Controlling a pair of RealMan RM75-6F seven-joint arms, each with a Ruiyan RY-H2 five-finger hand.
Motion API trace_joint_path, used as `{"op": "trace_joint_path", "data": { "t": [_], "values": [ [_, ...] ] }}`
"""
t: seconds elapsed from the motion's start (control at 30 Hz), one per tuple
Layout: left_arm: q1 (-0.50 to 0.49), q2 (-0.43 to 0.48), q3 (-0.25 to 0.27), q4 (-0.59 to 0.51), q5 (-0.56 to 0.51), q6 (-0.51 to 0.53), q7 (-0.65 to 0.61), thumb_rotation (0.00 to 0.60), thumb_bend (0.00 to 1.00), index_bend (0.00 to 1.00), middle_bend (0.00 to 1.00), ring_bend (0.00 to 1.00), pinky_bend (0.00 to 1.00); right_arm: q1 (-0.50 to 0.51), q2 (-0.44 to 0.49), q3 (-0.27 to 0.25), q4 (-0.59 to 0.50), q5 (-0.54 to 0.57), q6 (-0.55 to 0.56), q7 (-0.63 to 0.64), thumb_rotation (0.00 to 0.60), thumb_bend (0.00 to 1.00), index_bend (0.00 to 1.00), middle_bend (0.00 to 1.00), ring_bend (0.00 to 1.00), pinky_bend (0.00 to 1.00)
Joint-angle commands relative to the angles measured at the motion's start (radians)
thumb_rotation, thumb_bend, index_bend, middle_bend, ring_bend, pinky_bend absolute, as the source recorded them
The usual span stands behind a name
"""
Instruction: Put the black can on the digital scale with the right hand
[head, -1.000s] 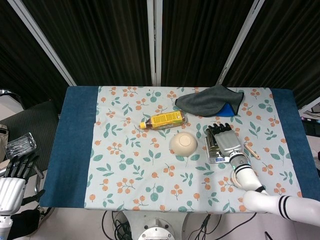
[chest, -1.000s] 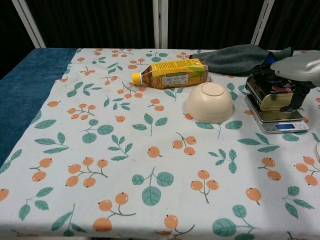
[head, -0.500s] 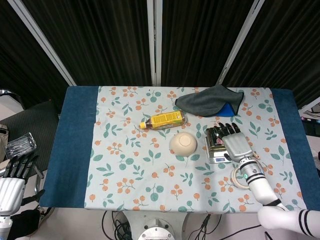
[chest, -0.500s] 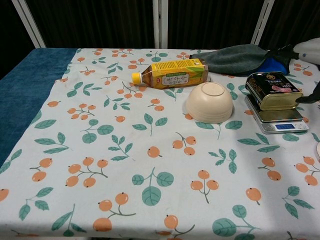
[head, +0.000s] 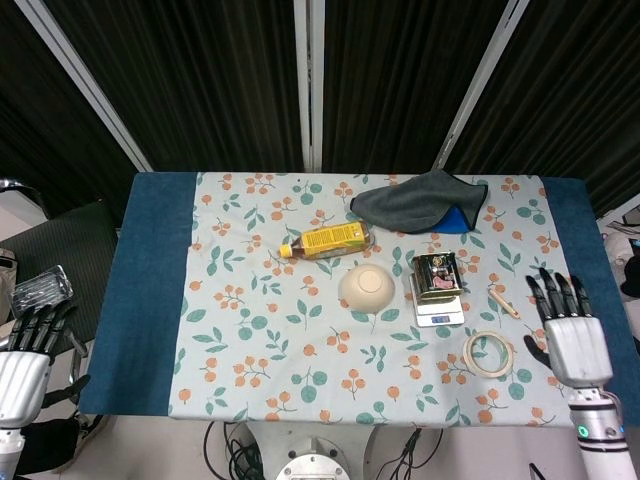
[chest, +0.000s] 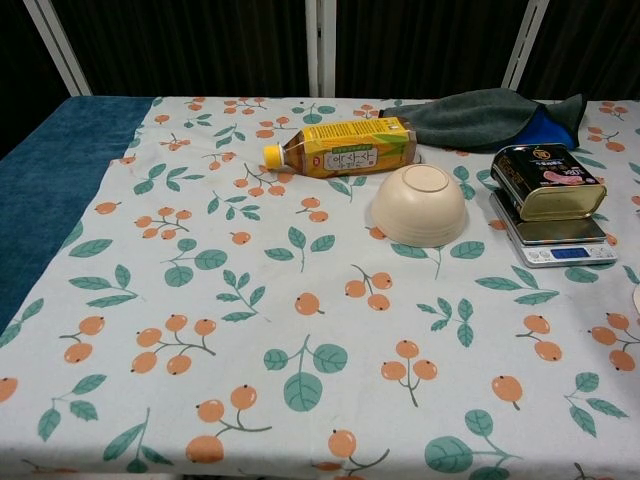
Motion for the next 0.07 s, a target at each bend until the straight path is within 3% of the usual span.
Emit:
{"op": "trace_joint_path", "data": {
  "t": [0.03,0.07],
  "values": [
    [-0.003,0.000,-0.001,-0.003,0.000,-0.004,0.003,0.600,0.09,0.02,0.00,0.00,0.00,-0.121,-0.081,-0.008,0.140,-0.027,0.059,0.145,0.600,0.09,0.00,0.00,0.00,0.00],
    [-0.004,0.000,-0.001,-0.005,0.000,-0.005,0.004,0.600,0.09,0.02,0.00,0.00,0.00,-0.130,-0.084,-0.005,0.152,-0.027,0.058,0.160,0.600,0.09,0.00,0.00,0.00,0.00]
  ]
}}
